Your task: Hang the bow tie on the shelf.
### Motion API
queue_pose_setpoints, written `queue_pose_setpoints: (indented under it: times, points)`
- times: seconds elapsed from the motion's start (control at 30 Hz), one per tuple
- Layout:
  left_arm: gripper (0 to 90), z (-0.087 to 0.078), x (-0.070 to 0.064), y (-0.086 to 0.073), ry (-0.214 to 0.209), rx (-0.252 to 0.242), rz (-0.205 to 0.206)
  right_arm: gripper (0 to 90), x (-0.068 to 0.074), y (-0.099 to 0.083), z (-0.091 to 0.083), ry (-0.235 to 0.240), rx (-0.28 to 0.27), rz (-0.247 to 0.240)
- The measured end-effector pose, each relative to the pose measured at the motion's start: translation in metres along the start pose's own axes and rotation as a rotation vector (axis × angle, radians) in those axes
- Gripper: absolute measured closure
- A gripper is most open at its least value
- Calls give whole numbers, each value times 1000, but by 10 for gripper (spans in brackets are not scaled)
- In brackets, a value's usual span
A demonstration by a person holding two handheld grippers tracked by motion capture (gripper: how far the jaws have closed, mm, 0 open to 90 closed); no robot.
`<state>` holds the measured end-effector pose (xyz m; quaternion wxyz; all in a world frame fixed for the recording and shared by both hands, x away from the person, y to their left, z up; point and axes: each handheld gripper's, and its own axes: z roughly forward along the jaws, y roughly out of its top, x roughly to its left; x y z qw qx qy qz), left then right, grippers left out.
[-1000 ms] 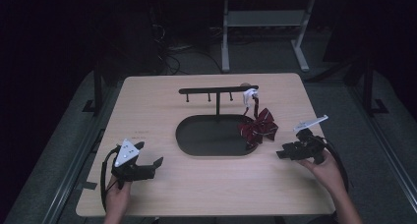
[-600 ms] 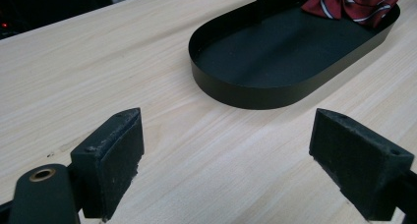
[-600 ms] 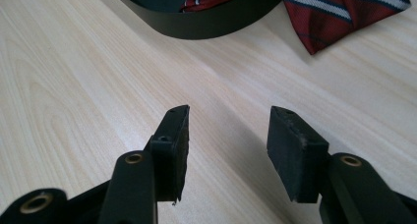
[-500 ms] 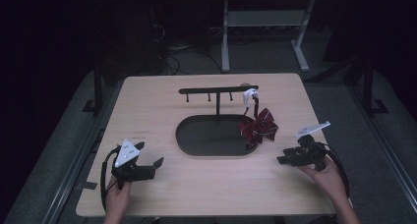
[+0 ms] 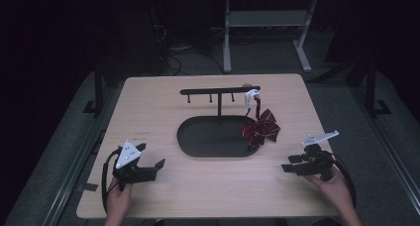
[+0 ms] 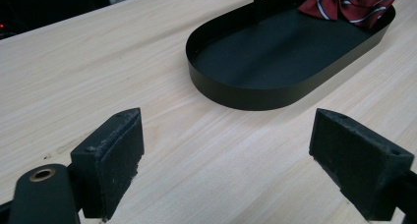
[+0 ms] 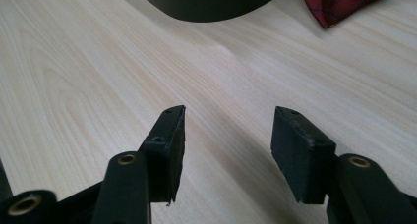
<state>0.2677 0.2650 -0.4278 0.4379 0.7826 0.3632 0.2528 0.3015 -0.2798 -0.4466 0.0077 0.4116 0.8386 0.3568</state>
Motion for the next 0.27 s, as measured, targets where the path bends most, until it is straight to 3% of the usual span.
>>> queue_pose_setpoints:
  times: [0.27]
  points:
    - [130,1,0,0,-3,3,0,382,4,0,1,5,-23,-21]
